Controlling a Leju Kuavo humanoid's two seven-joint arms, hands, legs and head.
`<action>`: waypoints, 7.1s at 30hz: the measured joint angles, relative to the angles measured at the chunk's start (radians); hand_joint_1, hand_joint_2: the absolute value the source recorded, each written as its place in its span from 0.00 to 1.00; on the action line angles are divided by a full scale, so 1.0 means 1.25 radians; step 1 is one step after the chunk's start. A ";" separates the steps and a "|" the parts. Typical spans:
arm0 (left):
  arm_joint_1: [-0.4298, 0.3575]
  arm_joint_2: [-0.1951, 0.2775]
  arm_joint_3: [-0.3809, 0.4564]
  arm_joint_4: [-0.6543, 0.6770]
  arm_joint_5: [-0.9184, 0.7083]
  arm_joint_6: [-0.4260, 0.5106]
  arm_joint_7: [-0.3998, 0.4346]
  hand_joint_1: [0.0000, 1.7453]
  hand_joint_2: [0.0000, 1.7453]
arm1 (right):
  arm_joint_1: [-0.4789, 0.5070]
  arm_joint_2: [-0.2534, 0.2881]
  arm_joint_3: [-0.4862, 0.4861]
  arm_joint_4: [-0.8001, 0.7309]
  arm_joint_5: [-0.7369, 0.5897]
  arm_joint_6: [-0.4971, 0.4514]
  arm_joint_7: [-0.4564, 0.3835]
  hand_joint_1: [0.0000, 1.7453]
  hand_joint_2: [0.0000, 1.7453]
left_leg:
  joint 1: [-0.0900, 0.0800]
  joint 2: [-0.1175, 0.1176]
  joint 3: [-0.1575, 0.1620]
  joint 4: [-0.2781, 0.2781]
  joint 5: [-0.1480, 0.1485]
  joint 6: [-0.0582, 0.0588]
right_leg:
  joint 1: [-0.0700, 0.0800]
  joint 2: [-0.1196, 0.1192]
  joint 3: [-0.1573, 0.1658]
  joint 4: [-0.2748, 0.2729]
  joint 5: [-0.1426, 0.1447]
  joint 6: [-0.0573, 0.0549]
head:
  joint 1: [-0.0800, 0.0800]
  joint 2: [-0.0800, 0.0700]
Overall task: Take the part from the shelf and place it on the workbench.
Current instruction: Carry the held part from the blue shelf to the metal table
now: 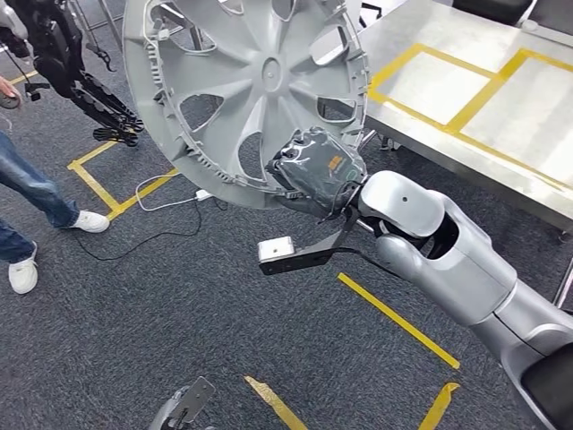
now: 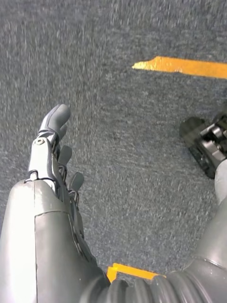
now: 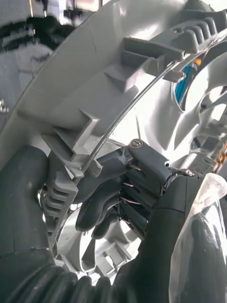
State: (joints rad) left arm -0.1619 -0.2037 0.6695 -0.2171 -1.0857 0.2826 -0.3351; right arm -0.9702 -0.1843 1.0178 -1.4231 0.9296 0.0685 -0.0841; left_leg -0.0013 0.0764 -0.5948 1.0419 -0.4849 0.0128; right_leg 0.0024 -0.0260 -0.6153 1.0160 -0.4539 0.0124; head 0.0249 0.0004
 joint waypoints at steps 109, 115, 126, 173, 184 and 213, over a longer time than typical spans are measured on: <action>0.002 0.014 -0.044 0.000 0.037 -0.063 -0.028 0.00 1.00 | 0.006 0.058 -0.028 0.052 0.068 -0.055 -0.007 1.00 1.00 | -0.010 -0.062 -0.054 -0.031 0.069 0.019 | -0.002 0.034 0.044 0.008 -0.054 0.003 | -0.005 0.000; 0.003 0.012 -0.044 0.000 0.038 -0.062 -0.029 0.00 1.00 | 0.009 0.057 -0.027 0.054 0.067 -0.053 -0.008 1.00 1.00 | -0.001 -0.063 -0.028 -0.038 0.053 0.022 | -0.005 0.031 -0.097 0.216 -0.112 0.015 | -0.002 0.000; 0.000 0.012 -0.044 0.000 0.042 -0.064 -0.030 0.00 1.00 | 0.005 0.056 -0.028 0.054 0.065 -0.044 -0.010 1.00 1.00 | 0.008 -0.062 -0.029 0.035 -0.013 -0.026 | -0.013 0.029 -0.016 0.002 0.001 -0.009 | -0.007 0.000; 0.009 0.022 -0.049 0.000 0.058 -0.061 -0.024 0.00 1.00 | 0.007 0.052 -0.001 0.039 0.038 -0.017 -0.008 1.00 1.00 | -0.026 -0.063 -0.029 -0.081 0.089 0.047 | 0.001 0.033 0.016 0.081 -0.097 -0.006 | -0.011 0.000; 0.018 0.021 -0.049 0.000 0.060 -0.061 -0.021 0.00 1.00 | 0.022 0.043 0.011 0.046 0.030 -0.008 -0.008 1.00 1.00 | -0.012 -0.067 -0.015 -0.048 0.034 0.005 | -0.009 0.029 -0.021 -0.019 0.005 0.007 | -0.011 0.000; 0.022 0.024 -0.049 -0.001 0.068 -0.062 -0.026 0.00 1.00 | 0.017 0.032 0.025 0.044 -0.005 0.014 -0.011 1.00 1.00 | -0.008 -0.066 0.014 -0.071 0.033 0.004 | -0.022 0.031 -0.027 -0.023 0.018 0.031 | -0.018 0.000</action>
State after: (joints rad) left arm -0.1347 -0.1734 0.6077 -0.2177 -1.0004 0.2053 -0.3671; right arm -0.9484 -0.1448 1.0492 -1.3686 0.9236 0.0863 -0.0980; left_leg -0.0111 -0.0056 -0.5768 0.9536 -0.4435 0.0174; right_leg -0.0257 0.0129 -0.6490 0.9868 -0.4320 0.0515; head 0.0030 0.0008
